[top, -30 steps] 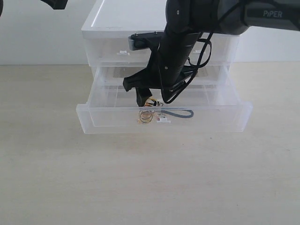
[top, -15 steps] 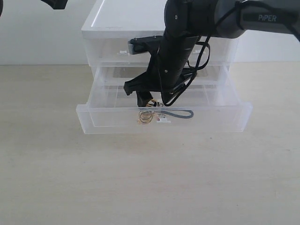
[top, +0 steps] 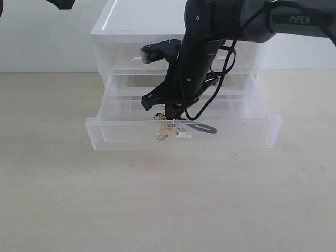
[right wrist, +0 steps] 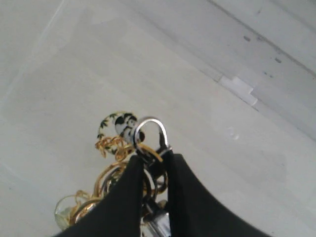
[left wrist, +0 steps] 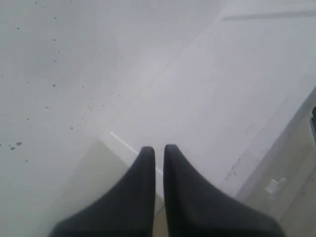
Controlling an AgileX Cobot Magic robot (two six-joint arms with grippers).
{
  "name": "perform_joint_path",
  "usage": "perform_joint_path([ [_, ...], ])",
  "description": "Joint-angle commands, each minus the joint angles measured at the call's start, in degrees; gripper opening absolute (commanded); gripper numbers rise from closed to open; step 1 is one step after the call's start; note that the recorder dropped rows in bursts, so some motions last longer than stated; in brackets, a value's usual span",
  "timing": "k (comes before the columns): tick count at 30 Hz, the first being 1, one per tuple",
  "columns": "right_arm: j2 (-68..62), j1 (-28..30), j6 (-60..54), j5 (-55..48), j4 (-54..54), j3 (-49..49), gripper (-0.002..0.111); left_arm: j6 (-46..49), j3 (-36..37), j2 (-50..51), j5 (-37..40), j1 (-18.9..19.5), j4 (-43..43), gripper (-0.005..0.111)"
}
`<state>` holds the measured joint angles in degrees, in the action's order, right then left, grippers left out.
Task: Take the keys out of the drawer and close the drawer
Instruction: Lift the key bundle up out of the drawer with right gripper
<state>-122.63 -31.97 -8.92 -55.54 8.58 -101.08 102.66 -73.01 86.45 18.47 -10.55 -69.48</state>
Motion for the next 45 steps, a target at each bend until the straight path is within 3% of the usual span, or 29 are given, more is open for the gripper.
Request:
perform_joint_path([
  [1, 1.6, 0.0, -0.6, -0.5, -0.6, 0.4, 0.000, -0.5, 0.3, -0.3, -0.5, 0.2, -0.6, 0.004],
  [18, 14.5, 0.0, 0.3, 0.0, -2.3, 0.4, 0.000, -0.5, 0.3, -0.3, -0.8, 0.2, -0.6, 0.004],
  [31, 24.0, -0.2, -3.3, -4.0, 3.2, 0.4, 0.000, -0.5, 0.3, 0.2, -1.7, 0.2, -0.6, 0.004],
  [40, 28.7, -6.6, -2.3, -9.1, 2.1, 0.7, 0.000, -0.7, 0.3, 0.2, -0.8, 0.2, -0.6, 0.004],
  [45, 29.1, -10.9, 2.1, -7.1, -1.5, 7.4, 0.000, -0.8, 0.3, 0.2, -0.5, 0.2, -0.6, 0.004],
])
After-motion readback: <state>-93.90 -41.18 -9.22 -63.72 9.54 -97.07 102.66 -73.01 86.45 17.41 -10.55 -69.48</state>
